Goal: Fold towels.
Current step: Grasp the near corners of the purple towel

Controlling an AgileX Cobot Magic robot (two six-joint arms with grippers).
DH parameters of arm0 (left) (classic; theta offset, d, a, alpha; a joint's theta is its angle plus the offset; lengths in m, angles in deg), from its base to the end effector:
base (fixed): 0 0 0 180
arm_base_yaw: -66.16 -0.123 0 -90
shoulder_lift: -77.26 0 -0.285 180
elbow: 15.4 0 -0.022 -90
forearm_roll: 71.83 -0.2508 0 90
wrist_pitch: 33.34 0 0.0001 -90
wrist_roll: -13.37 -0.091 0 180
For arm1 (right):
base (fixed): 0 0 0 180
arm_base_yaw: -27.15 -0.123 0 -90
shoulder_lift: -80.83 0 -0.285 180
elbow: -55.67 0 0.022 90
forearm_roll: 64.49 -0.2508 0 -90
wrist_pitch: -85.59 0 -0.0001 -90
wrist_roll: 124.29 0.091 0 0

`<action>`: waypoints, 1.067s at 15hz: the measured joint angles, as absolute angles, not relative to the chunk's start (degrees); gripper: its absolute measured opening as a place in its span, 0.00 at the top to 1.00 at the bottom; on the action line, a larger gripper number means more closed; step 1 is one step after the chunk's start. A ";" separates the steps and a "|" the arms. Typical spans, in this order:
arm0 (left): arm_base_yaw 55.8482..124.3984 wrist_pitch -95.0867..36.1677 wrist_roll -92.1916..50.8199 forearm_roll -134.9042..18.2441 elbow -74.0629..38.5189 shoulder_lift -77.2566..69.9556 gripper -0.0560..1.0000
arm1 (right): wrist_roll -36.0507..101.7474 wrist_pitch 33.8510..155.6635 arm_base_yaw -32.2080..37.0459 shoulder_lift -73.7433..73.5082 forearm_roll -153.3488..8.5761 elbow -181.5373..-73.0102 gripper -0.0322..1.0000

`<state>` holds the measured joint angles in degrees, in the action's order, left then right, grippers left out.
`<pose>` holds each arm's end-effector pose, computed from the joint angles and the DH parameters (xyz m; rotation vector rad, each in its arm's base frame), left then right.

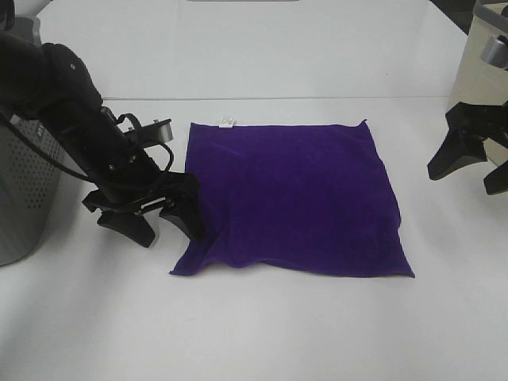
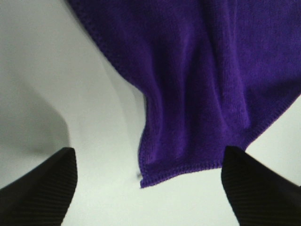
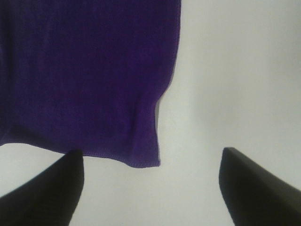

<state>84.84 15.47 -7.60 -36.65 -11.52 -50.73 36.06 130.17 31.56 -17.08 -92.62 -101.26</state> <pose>0.3512 -0.1604 0.1149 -0.4232 -3.0285 0.7104 0.2935 0.0076 0.2134 0.0610 2.7835 0.4613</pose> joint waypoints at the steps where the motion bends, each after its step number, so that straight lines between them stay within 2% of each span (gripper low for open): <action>1: 84.84 13.64 -9.43 -35.39 -10.95 -50.84 0.22 | 34.80 129.65 31.56 -18.11 -92.17 -101.26 0.26; 9: 84.72 12.32 -14.24 -30.40 -10.95 -53.08 0.22 | 18.58 130.05 31.73 -36.27 -102.31 -101.26 0.26; 16: 84.84 12.38 -14.24 -29.72 -10.95 -53.14 0.22 | 17.04 130.40 31.73 -40.74 -106.95 -101.49 0.26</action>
